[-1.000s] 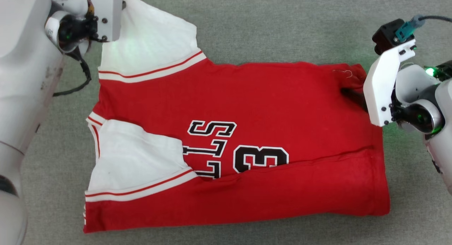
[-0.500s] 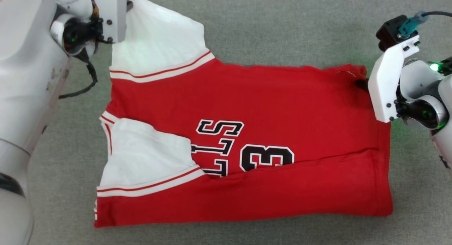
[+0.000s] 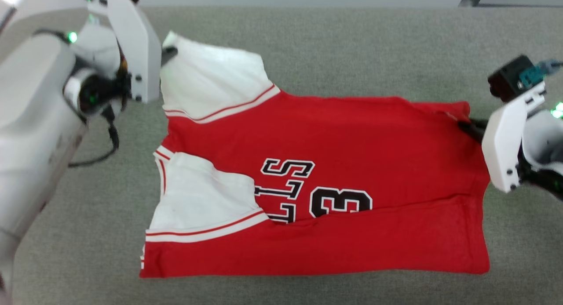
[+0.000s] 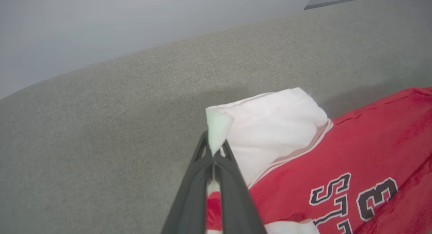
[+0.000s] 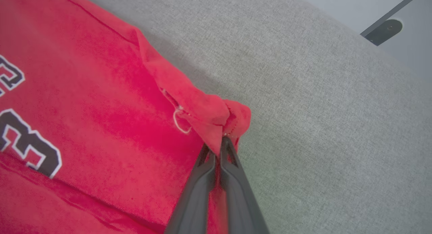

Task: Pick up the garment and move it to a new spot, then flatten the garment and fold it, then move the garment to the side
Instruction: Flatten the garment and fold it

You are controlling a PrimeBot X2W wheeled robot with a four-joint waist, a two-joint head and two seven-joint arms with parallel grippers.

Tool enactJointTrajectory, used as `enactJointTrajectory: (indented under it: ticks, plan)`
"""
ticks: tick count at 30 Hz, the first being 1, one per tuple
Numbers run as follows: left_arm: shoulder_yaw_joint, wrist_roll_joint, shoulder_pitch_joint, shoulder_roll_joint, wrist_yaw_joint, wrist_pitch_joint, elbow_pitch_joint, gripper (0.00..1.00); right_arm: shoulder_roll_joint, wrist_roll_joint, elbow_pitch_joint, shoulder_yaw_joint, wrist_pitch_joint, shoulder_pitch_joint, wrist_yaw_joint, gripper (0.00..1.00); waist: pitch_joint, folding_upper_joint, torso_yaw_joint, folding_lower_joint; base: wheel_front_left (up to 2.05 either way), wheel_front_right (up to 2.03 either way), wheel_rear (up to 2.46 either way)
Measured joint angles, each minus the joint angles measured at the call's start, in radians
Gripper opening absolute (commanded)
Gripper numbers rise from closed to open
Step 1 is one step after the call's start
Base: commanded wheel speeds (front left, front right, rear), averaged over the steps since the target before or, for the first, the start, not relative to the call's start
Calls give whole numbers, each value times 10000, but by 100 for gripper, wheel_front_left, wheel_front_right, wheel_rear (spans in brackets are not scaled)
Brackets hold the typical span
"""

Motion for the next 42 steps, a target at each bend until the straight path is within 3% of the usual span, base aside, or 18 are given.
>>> enactJointTrajectory:
  ticks: [6, 16, 20, 23, 25, 26, 27, 28, 29, 30, 31, 42]
  plan:
    - [-63, -332, 1428, 997, 894, 253, -2176, 0, -539, 382, -832, 8, -364, 1074, 0, 0, -476, 0, 146, 0, 0, 0, 0]
    - [50, -1310, 4079, 3051, 3457, 616, -6406, 0, -934, 665, -1816, -711, -320, 3063, 0, 0, -955, 0, 321, 0, 0, 0, 0]
    - [8, -1802, 5044, 3532, 4270, 704, -7438, 0, -911, 769, -2029, -974, -105, 3847, 0, 0, -1070, 0, 323, 0, 0, 0, 0]
    - [-82, -2082, 5610, 3737, 4604, 717, -7850, 0, -826, 765, -2155, -1133, 8, 4289, 0, 0, -1140, 0, 319, 0, 0, 0, 0]
    - [-161, -2203, 5869, 3745, 4684, 717, -7940, 9, -756, 686, -2184, -1214, 46, 4488, 0, 0, -1180, 0, 315, 0, 0, 0, 0]
    - [-192, -2242, 5967, 3720, 4686, 713, -7958, 18, -715, 633, -2186, -1250, 107, 4543, 0, 0, -1203, 0, 315, 0, 0, 0, 0]
    - [-203, -2240, 6038, 3707, 4713, 663, -7937, 31, -652, 558, -2184, -1306, 121, 4593, 0, 15, -1227, 0, 312, 0, 0, 0, 0]
    - [-199, -2249, 6069, 3691, 4746, 614, -7889, 37, -575, 523, -2178, -1360, 209, 4628, 0, 24, -1250, 0, 305, 0, 0, 0, 0]
    - [-196, -2301, 6076, 3662, 4771, 616, -7825, 44, -508, 479, -2155, -1396, 301, 4650, 0, 42, -1275, 0, 301, 0, 0, 0, 0]
    - [-222, -2303, 6081, 3639, 4775, 633, -7785, 58, -449, 460, -2134, -1452, 403, 4691, 0, 100, -1304, 0, 301, 0, 0, 0, 0]
    - [-249, -2247, 6080, 3618, 4780, 625, -7747, 100, -410, 382, -2130, -1503, 489, 4735, 0, 100, -1339, 0, 301, 0, 0, 0, 0]
    - [-364, -2261, 6044, 3737, 4963, 1024, -7751, 100, -255, 326, -2614, -2215, 1480, 5240, 0, 100, -1975, 0, 331, 0, 0, 0, 0]
